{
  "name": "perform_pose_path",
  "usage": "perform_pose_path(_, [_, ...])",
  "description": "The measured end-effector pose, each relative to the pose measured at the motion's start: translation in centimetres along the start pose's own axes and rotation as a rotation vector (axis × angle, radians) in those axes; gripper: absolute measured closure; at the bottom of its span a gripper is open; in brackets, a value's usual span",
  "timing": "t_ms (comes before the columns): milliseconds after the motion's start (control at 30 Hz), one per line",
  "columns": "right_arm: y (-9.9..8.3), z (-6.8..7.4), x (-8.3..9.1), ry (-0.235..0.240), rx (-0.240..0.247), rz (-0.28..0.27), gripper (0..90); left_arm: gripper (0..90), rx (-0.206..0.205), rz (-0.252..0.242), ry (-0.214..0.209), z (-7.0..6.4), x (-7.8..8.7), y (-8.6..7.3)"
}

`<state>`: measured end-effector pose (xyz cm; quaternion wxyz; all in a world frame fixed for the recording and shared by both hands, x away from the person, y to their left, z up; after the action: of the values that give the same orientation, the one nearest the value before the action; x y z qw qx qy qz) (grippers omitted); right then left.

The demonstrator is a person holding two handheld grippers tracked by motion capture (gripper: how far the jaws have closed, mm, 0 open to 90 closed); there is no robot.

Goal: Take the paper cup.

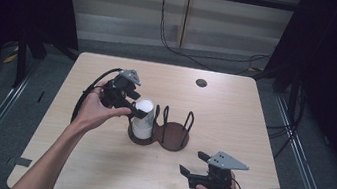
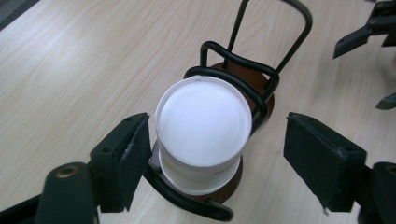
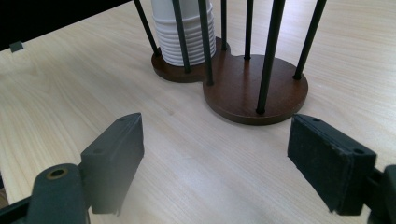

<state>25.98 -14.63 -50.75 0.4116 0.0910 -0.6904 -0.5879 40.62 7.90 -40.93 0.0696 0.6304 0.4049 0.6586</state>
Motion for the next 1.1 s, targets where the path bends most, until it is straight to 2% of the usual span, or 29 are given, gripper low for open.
perform_pose_path(100, [0.0, 0.0, 0.0, 0.0, -0.002, 0.001, 18.2, 23.3, -0.015, 0.027, 0.009, -0.2, -0.4, 0.4])
perform_pose_path(200, [0.0, 0.0, 0.0, 0.001, 0.0, 0.002, 18.1, 20.6, -0.008, 0.061, 0.008, -0.4, -0.9, 0.7])
perform_pose_path(233, [-0.1, -0.1, 0.0, -0.002, 0.001, 0.006, 18.2, 22.0, -0.022, 0.091, 0.041, -0.4, -1.2, 0.7])
perform_pose_path(333, [-0.1, 0.0, 0.1, -0.002, 0.001, 0.008, 18.2, 21.3, -0.018, 0.114, 0.04, -0.2, -1.5, 0.9])
perform_pose_path(433, [-0.1, 0.0, 0.1, -0.001, 0.001, 0.01, 18.2, 21.0, -0.009, 0.125, 0.045, -0.2, -1.7, 0.9])
perform_pose_path(533, [-0.1, 0.0, 0.1, -0.001, -0.003, 0.013, 18.2, 22.2, -0.028, 0.146, 0.04, 0.0, -1.8, 0.8])
perform_pose_path(633, [-0.2, 0.0, 0.1, -0.001, -0.004, 0.017, 18.8, 25.2, -0.005, 0.146, 0.039, 0.1, -2.1, 0.7])
perform_pose_path(667, [-0.2, 0.0, 0.1, 0.0, -0.005, 0.021, 18.8, 25.5, -0.005, 0.148, 0.017, 0.1, -2.2, 0.6])
perform_pose_path(733, [-0.2, 0.0, 0.1, -0.002, -0.008, 0.021, 18.9, 29.1, -0.01, 0.148, 0.011, 0.1, -2.2, 0.6])
perform_pose_path(800, [-0.2, 0.0, 0.1, -0.003, -0.01, 0.021, 18.9, 29.1, 0.0, 0.154, 0.023, 0.1, -2.5, 0.5])
perform_pose_path(900, [-0.2, -0.1, 0.1, -0.003, -0.012, 0.024, 18.9, 29.6, -0.003, 0.166, 0.03, 0.1, -2.6, 0.4])
perform_pose_path(933, [-0.3, -0.1, 0.1, -0.002, -0.01, 0.024, 18.9, 29.6, -0.019, 0.173, 0.039, 0.2, -2.6, 0.4])
perform_pose_path(1067, [-0.3, 0.0, 0.1, 0.002, -0.012, 0.027, 19.0, 29.3, -0.026, 0.191, 0.045, 0.2, -2.9, 0.2])
perform_pose_path(1100, [-0.3, 0.0, 0.1, 0.001, -0.012, 0.027, 19.0, 29.2, -0.018, 0.192, 0.042, 0.2, -2.9, 0.1])
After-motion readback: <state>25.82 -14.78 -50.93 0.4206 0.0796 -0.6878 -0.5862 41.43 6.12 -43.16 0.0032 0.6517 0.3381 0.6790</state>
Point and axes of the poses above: each handheld gripper's, and its own axes: x roughly backward along the jaws, y roughly out of its top, z roughly to its left, the point moved 7 cm from there along -x, roughly forward along the jaws, and after that the axes turned 7 degrees about x, right-handed, at the moved point
